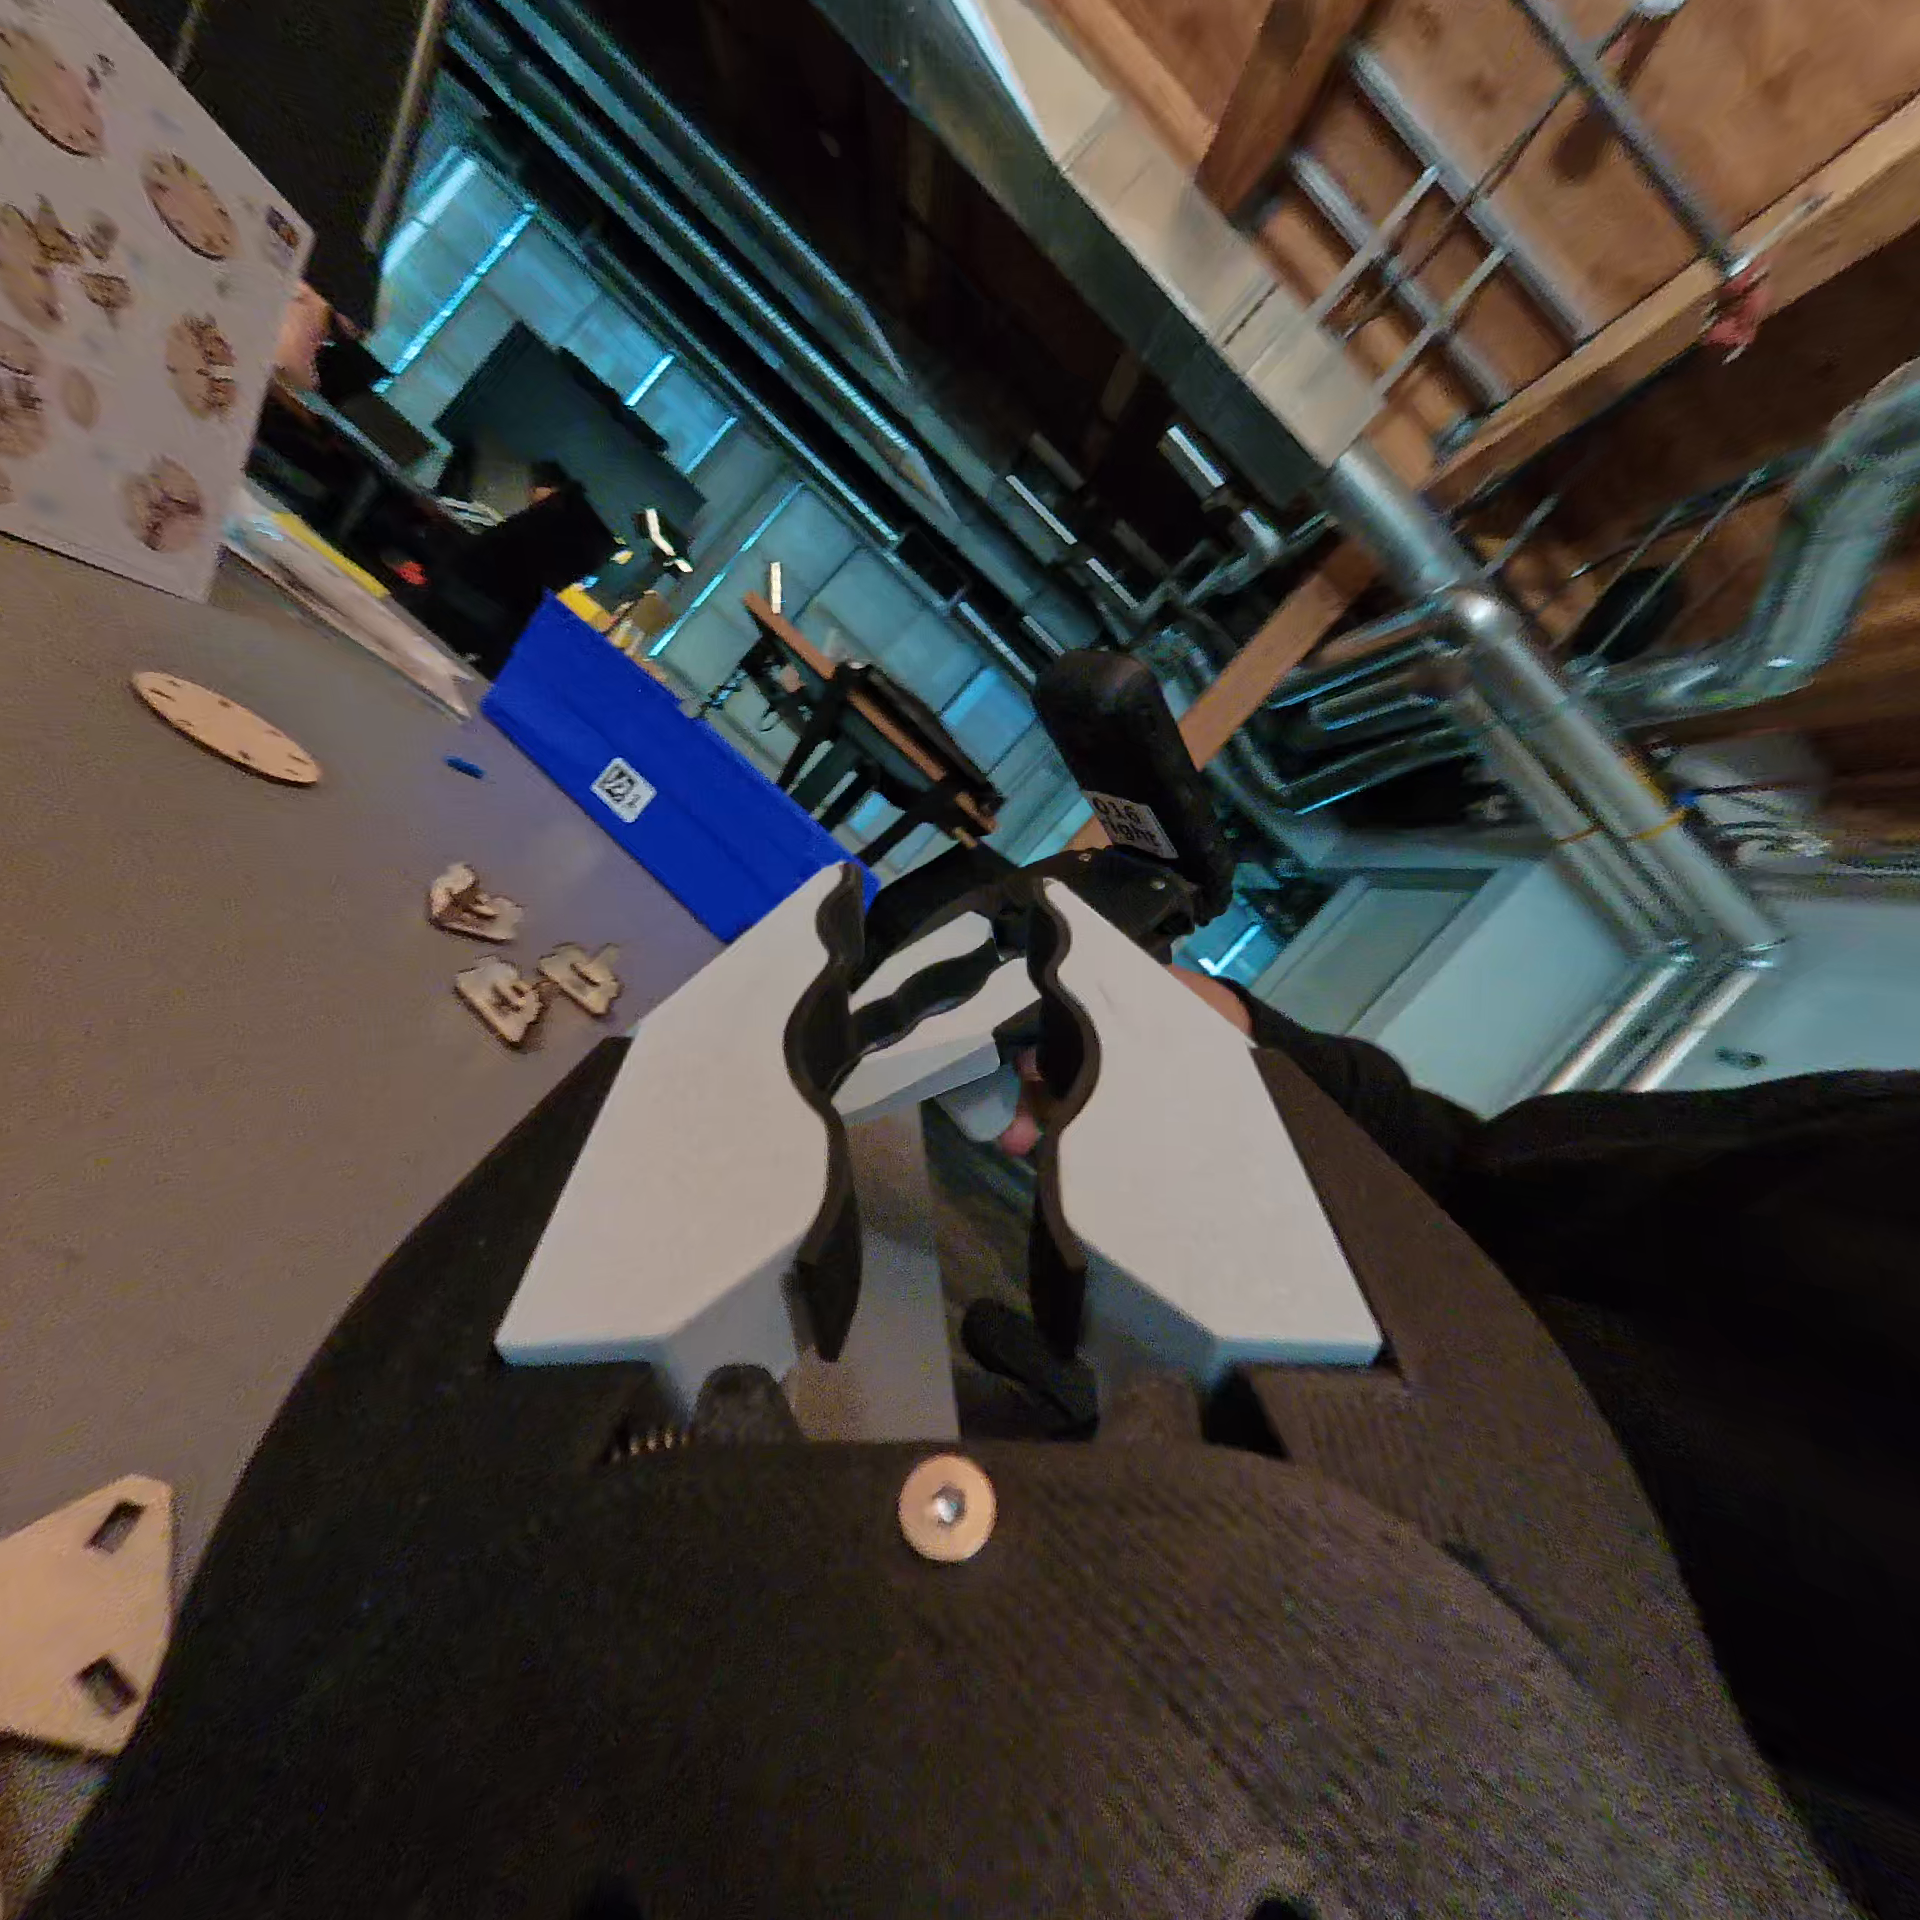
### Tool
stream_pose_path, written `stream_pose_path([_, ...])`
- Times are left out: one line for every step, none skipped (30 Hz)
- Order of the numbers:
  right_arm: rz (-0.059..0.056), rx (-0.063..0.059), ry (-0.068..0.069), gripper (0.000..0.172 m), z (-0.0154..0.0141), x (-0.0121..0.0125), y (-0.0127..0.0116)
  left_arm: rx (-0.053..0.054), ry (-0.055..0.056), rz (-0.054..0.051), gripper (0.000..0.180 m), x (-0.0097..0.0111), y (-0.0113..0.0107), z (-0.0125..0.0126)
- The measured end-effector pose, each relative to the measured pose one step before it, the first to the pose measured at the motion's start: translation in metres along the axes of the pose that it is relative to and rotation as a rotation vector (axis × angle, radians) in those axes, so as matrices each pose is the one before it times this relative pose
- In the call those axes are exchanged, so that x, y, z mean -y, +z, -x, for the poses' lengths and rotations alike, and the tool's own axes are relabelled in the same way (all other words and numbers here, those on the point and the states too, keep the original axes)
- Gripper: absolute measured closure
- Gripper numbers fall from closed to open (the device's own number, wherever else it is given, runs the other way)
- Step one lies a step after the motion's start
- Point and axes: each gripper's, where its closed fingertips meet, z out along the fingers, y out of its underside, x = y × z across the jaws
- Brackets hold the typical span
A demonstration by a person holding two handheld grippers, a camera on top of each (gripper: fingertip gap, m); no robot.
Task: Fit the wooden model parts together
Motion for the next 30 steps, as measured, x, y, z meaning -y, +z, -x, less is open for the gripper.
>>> stream_pose_path([0.0343, 0.0116, 0.0443, 0.154, -0.00275, -0.00636, 0.00279, 0.0201, 0.0076, 0.0071, 0.151, -0.00118, -0.00003, 0.00283])
stream_pose_path([0.0361, -0.0036, 0.0091, 0.154, -0.00180, -0.00608, 0.00170, 0.0068, -0.0111, 0.0033, 0.151, -0.00065, 0.00000, 0.00235])
stream_pose_path([0.0367, -0.0026, -0.0117, 0.154, 0.00139, -0.00574, 0.00117, -0.0048, -0.0270, -0.0033, 0.151, 0.00018, -0.00042, 0.00194])
stream_pose_path([0.0348, -0.0030, -0.0163, 0.154, 0.00326, -0.00522, 0.00119, -0.0103, -0.0375, -0.0100, 0.151, 0.00124, -0.00091, 0.00192])
stream_pose_path([0.0296, -0.0085, -0.0144, 0.154, 0.00293, -0.00447, 0.00176, -0.0121, -0.0421, -0.0127, 0.151, 0.00158, -0.00120, 0.00201])
stream_pose_path([0.0230, -0.0078, -0.0088, 0.154, 0.00265, -0.00378, 0.00217, -0.0111, -0.0406, -0.0120, 0.151, 0.00163, -0.00096, 0.00192])
stream_pose_path([0.0162, 0.0007, -0.0009, 0.154, 0.00292, -0.00281, 0.00221, -0.0153, -0.0314, -0.0106, 0.151, 0.00165, -0.00062, 0.00034])
stream_pose_path([0.0104, 0.0150, 0.0048, 0.154, 0.00388, -0.00223, 0.00193, -0.0160, -0.0176, -0.0051, 0.151, 0.00092, -0.00038, -0.00087])
stream_pose_path([0.0029, 0.0230, 0.0112, 0.154, 0.00372, -0.00107, 0.00130, -0.0046, -0.0068, 0.0022, 0.151, -0.00015, 0.00012, -0.00008])
stream_pose_path([-0.0016, 0.0088, 0.0181, 0.154, 0.00038, -0.00039, 0.00082, 0.0019, -0.0010, 0.0084, 0.151, -0.00112, 0.00054, 0.00049])
stream_pose_path([0.0072, -0.0124, 0.0146, 0.154, -0.00381, -0.00159, 0.00075, 0.0007, -0.0007, 0.0112, 0.152, -0.00170, 0.00096, 0.00017])
stream_pose_path([0.0157, -0.0257, 0.0052, 0.154, -0.00643, -0.00257, 0.00069, -0.0006, -0.0033, 0.0110, 0.152, -0.00172, 0.00091, 0.00025])
stream_pose_path([0.0072, -0.0212, 0.0023, 0.154, -0.00588, -0.00084, 0.00029, -0.0034, -0.0060, 0.0079, 0.151, -0.00119, 0.00054, 0.00005])
stream_pose_path([-0.0040, -0.0088, 0.0023, 0.154, -0.00391, 0.00146, -0.00018, -0.0041, -0.0075, 0.0022, 0.151, -0.00035, 0.00017, -0.00005])
stream_pose_path([-0.0035, -0.0081, -0.0020, 0.154, -0.00368, 0.00187, 0.00009, -0.0028, -0.0071, -0.0039, 0.152, 0.00077, -0.00037, 0.00018])
stream_pose_path([-0.0042, -0.0051, -0.0072, 0.154, -0.00300, 0.00204, 0.00036, -0.0011, -0.0054, -0.0074, 0.152, 0.00116, -0.00060, 0.00035])
stream_pose_path([-0.0060, 0.0021, -0.0081, 0.154, -0.00188, 0.00265, 0.00052, -0.0007, -0.0042, -0.0063, 0.152, 0.00097, -0.00044, 0.00021])
stream_pose_path([-0.0093, 0.0049, -0.0090, 0.153, -0.00141, 0.00314, 0.00068, -0.0006, -0.0031, -0.0032, 0.152, 0.00062, -0.00032, 0.00027])
stream_pose_path([-0.0079, 0.0031, -0.0075, 0.154, -0.00153, 0.00297, 0.00071, 0.0001, -0.0010, -0.0005, 0.151, 0.00008, 0.00004, 0.00008])
stream_pose_path([-0.0006, 0.0001, -0.0055, 0.154, -0.00163, 0.00200, 0.00036, 0.0008, 0.0008, 0.0019, 0.151, -0.00029, 0.00011, 0.00016])
stream_pose_path([0.0032, -0.0075, -0.0114, 0.154, -0.00242, 0.00123, -0.00012, 0.0017, 0.0016, 0.0031, 0.151, -0.00046, 0.00031, 0.00011])
stream_pose_path([0.0028, -0.0159, -0.0174, 0.154, -0.00303, 0.00106, -0.00061, 0.0012, 0.0016, 0.0021, 0.151, -0.00040, 0.00017, 0.00014])
stream_pose_path([0.0016, -0.0130, -0.0149, 0.154, -0.00223, 0.00103, -0.00129, 0.0012, 0.0010, 0.0000, 0.151, -0.00001, 0.00000, 0.00010])
stream_pose_path([-0.0044, -0.0027, -0.0062, 0.154, -0.00035, 0.00204, -0.00186, 0.0003, 0.0000, -0.0010, 0.151, 0.00016, -0.00017, 0.00006])
stream_pose_path([-0.0106, 0.0066, 0.0033, 0.154, 0.00169, 0.00286, -0.00218, 0.0002, -0.0006, -0.0014, 0.151, 0.00017, -0.00006, 0.00014])
stream_pose_path([-0.0127, 0.0167, 0.0079, 0.154, 0.00397, 0.00308, -0.00214, 0.0003, -0.0006, -0.0011, 0.152, 0.00017, -0.00004, 0.00008])
stream_pose_path([-0.0106, 0.0231, 0.0096, 0.154, 0.00577, 0.00265, -0.00163, -0.0004, -0.0005, 0.0000, 0.151, -0.00004, -0.00004, -0.00002])
stream_pose_path([-0.0052, 0.0249, 0.0075, 0.154, 0.00708, 0.00149, -0.00059, -0.0001, -0.0004, 0.0006, 0.152, -0.00002, 0.00001, 0.00002])
stream_pose_path([-0.0008, 0.0204, 0.0014, 0.154, 0.00679, 0.00046, 0.00056, -0.0007, -0.0010, 0.0004, 0.152, -0.00016, 0.00001, -0.00008])
stream_pose_path([0.0016, 0.0089, -0.0038, 0.154, 0.00497, -0.00033, 0.00176, -0.0013, -0.0018, 0.0004, 0.151, -0.00009, 0.00006, -0.00002])
